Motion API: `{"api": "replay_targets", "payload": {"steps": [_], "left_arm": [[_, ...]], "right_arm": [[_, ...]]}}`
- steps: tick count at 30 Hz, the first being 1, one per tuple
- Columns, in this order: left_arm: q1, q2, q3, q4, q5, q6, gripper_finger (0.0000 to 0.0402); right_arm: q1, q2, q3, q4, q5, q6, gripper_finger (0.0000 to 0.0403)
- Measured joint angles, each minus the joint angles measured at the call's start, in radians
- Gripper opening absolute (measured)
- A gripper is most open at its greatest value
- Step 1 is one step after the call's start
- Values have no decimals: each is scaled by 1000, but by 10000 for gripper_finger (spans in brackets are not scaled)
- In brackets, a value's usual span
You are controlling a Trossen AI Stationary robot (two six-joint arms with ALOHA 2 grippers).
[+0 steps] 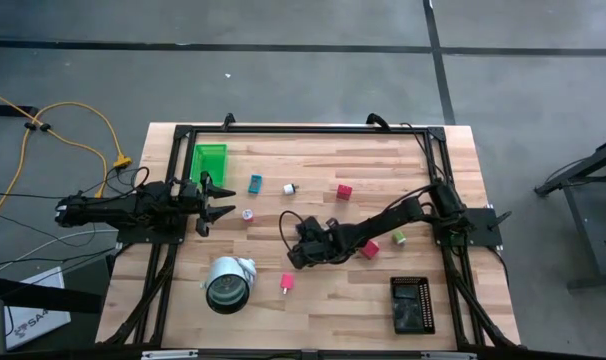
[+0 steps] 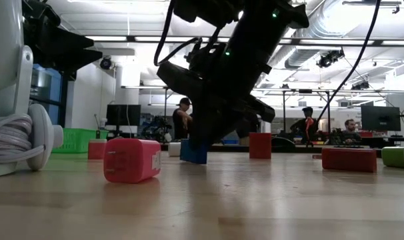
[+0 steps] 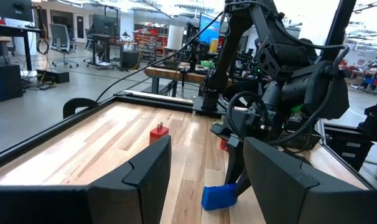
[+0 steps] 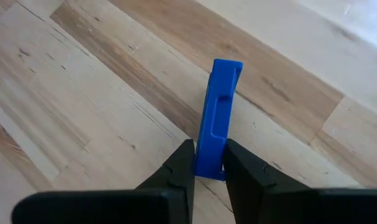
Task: Pick & Place Office items
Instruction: Put the blue digital clock into the black bin
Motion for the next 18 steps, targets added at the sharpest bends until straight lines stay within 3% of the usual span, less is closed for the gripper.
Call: {"api": "replay_targets", "payload": {"steps": [8, 18], "left_arm": [[0, 0, 0, 0, 0, 0, 196], [0, 0, 0, 0, 0, 0, 196]], "right_arm": [[3, -78, 0, -49, 34, -71, 58], [77, -193, 0, -243, 109, -89, 57]]}}
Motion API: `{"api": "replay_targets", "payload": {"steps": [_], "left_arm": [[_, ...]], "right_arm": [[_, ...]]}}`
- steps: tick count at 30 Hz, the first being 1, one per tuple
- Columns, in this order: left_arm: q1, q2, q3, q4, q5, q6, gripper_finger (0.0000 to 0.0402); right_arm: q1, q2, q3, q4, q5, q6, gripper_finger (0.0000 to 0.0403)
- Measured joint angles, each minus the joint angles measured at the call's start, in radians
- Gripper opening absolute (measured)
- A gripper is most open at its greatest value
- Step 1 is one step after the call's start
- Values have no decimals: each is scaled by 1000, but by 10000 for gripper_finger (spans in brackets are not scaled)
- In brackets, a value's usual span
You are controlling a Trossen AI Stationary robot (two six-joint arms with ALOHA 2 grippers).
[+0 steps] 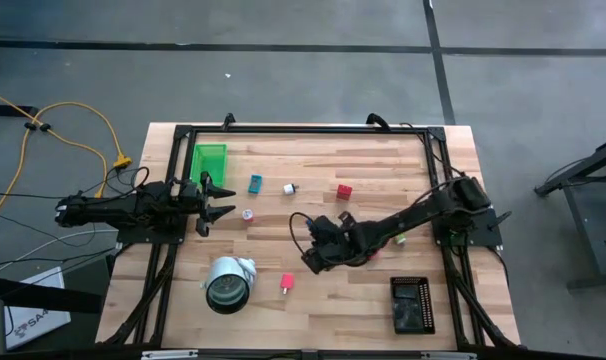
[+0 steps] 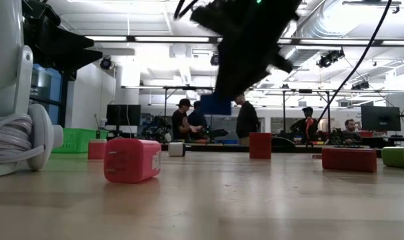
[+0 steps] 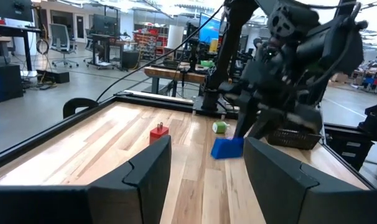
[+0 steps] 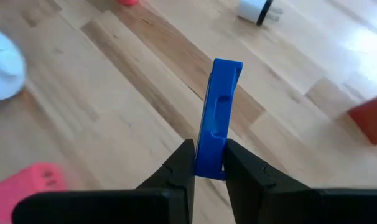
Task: Pick & Place Office items
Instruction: Put the blue digital clock into the black bin
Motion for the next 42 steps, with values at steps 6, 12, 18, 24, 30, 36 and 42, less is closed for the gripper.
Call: {"api": "replay_targets", "payload": {"steps": [6, 12, 18, 24, 30, 36, 42], "left_arm": [[0, 0, 0, 0, 0, 0, 196], [0, 0, 0, 0, 0, 0, 196], [0, 0, 0, 0, 0, 0, 196], [0, 0, 0, 0, 0, 0, 196], [0, 0, 0, 0, 0, 0, 196], [0, 0, 0, 0, 0, 0, 196], [0, 0, 0, 0, 0, 0, 196]], "right_arm": [[102, -36, 0, -137, 69, 108, 57], [223, -39, 0, -311, 98, 305, 57], [336, -53, 0, -428, 99, 486, 57], [439, -56, 0, -534, 77, 666, 57], [537, -56, 0, -580, 47, 819, 57], [621, -56, 0, -610, -3, 934, 57], [687, -56, 0, -620, -41, 1008, 57]]}}
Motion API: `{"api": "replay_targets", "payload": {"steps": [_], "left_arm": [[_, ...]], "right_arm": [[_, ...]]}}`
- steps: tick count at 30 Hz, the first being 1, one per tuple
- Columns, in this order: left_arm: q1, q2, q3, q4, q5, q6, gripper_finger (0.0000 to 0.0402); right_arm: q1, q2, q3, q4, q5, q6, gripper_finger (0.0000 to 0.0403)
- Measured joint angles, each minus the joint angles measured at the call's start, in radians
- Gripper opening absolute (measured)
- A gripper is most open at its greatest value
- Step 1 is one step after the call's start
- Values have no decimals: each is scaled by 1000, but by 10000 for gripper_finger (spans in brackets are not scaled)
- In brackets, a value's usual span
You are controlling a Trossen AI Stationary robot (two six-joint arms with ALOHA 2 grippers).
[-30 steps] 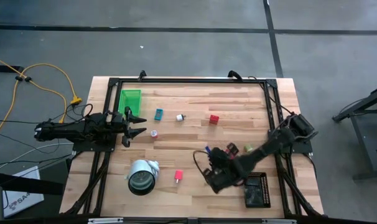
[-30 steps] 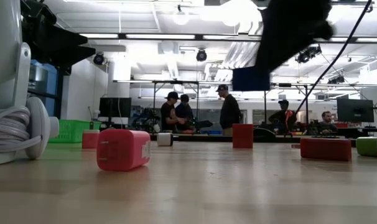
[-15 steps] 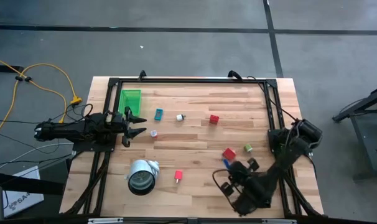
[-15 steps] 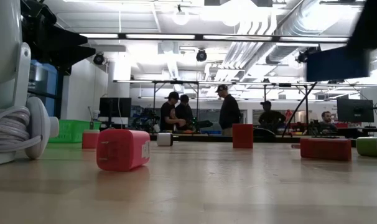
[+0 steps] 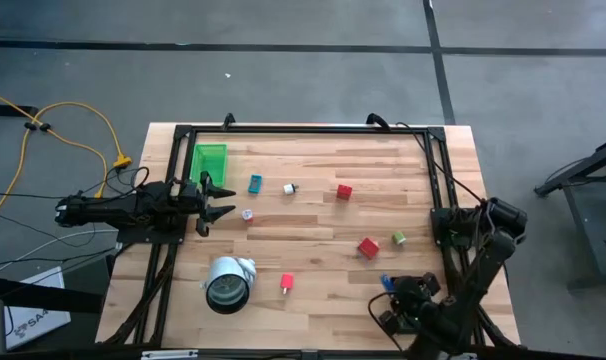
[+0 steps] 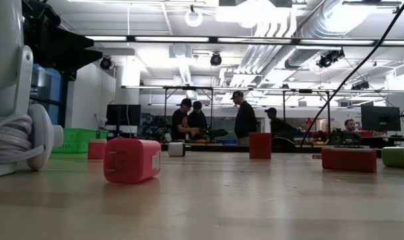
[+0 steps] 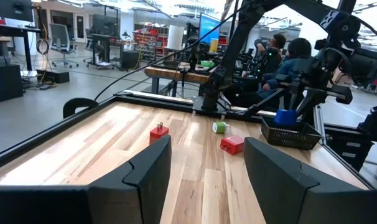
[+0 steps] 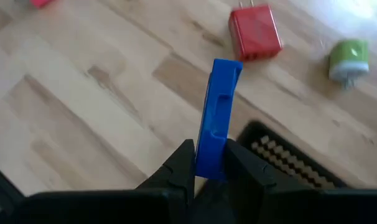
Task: Pick & Place Office items
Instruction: Put the blue digital clock into the black bin
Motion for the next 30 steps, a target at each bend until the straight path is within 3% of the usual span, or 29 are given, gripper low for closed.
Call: {"api": "replay_targets", "payload": {"steps": [14, 30], "left_arm": [[0, 0, 0, 0, 0, 0, 196], [0, 0, 0, 0, 0, 0, 196]], "right_arm": [[116, 0, 0, -27, -129, 138, 57], [121, 39, 0, 18, -183, 152, 57]]}}
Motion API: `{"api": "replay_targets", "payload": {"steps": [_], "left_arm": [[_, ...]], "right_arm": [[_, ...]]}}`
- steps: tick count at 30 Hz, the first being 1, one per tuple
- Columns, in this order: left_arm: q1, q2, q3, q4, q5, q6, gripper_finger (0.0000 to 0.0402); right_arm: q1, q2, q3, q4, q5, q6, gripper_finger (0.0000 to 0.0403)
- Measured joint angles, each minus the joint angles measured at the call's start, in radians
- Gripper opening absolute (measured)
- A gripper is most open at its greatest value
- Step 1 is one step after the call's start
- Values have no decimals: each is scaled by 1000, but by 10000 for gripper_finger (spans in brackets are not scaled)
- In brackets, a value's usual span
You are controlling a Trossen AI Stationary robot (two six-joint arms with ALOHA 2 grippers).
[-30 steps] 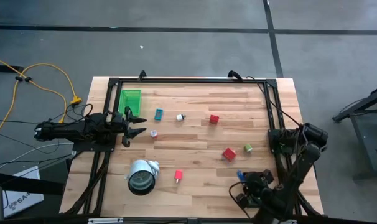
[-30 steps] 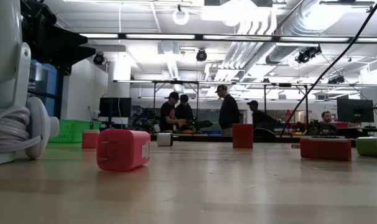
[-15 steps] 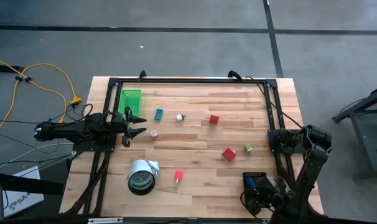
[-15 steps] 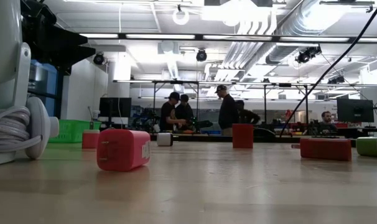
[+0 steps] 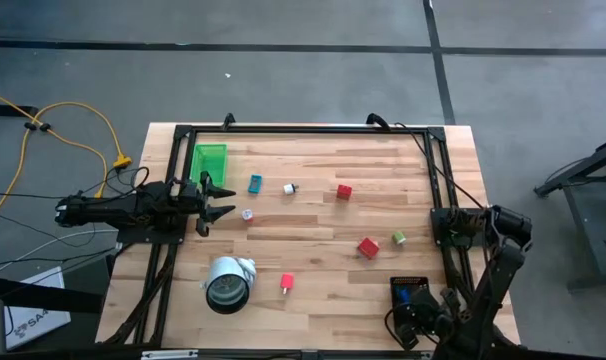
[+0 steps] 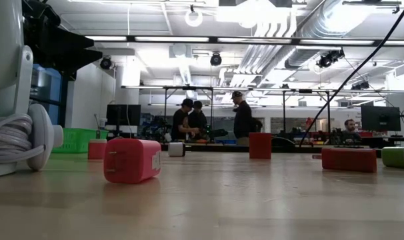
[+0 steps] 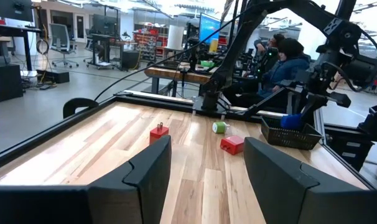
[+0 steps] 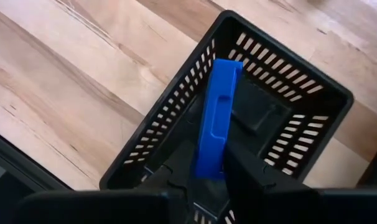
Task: Pick & Place Office items
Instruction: Put the blue digital clock into the black bin
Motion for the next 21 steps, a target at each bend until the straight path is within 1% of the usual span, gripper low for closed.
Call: {"api": "replay_targets", "payload": {"steps": [6, 21], "left_arm": [[0, 0, 0, 0, 0, 0, 196], [0, 0, 0, 0, 0, 0, 196]], "right_arm": [[0, 25, 0, 42, 7, 13, 57], [0, 84, 0, 111, -47, 19, 57]]}}
